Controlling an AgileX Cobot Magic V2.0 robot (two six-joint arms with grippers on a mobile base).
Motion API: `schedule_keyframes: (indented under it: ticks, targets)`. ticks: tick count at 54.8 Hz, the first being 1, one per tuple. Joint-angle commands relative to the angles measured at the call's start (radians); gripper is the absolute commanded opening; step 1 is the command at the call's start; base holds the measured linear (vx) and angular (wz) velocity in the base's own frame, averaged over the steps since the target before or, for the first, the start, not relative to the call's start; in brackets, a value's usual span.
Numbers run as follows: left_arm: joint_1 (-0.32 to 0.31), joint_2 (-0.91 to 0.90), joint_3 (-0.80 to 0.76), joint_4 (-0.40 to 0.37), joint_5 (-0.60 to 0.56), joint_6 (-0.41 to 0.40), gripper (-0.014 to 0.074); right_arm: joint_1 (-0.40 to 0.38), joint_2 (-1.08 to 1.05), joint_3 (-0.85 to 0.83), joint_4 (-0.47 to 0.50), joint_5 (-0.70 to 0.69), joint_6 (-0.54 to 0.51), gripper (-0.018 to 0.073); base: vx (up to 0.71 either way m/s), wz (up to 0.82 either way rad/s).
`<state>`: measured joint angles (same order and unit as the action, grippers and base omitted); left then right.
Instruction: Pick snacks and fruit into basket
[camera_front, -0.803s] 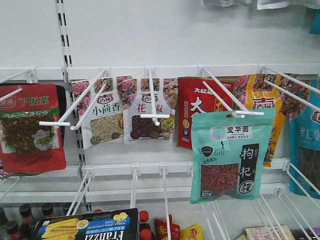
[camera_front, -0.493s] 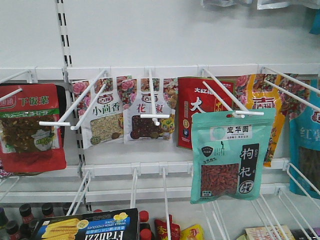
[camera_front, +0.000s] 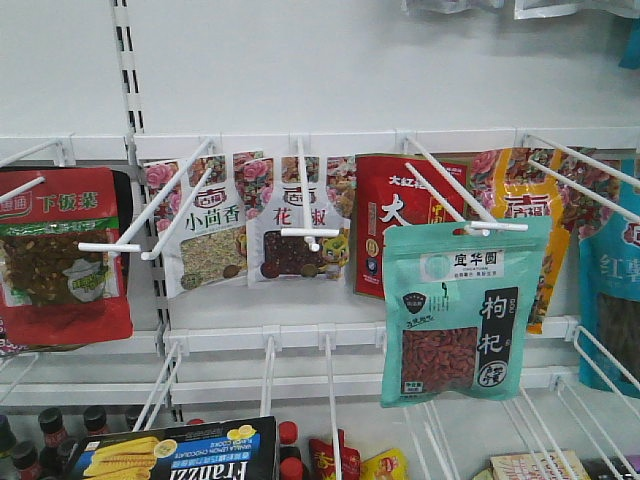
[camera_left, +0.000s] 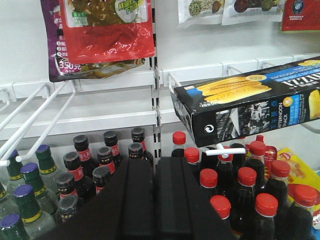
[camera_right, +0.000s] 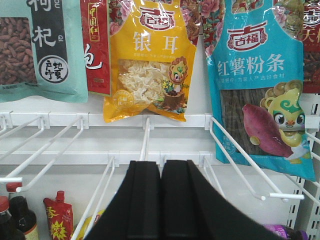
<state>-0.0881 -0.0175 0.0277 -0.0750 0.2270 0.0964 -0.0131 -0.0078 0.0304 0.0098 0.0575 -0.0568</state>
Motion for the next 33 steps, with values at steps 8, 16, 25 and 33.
schedule_keyframes:
  ticks: [8,16,25,33]
  targets:
    - [0.001,-0.009,-0.020,-0.009,-0.093,-0.005,-0.0010,0.002,-0.012,0.020,-0.004,-0.086,-0.008,-0.0007,0.00,0.00]
    - [0.001,-0.009,-0.020,-0.009,-0.098,-0.005,-0.0010,0.002,-0.012,0.020,-0.004,-0.086,-0.008,-0.0007,0.00,0.00]
    - [0.001,-0.009,-0.020,-0.010,-0.173,-0.019,-0.0010,0.002,-0.012,0.020,-0.003,-0.108,-0.003,-0.0007,0.00,0.00]
    - [0.001,-0.006,-0.020,-0.010,-0.340,-0.084,-0.0010,0.002,-0.012,0.018,-0.002,-0.205,0.005,-0.0007,0.00,0.00]
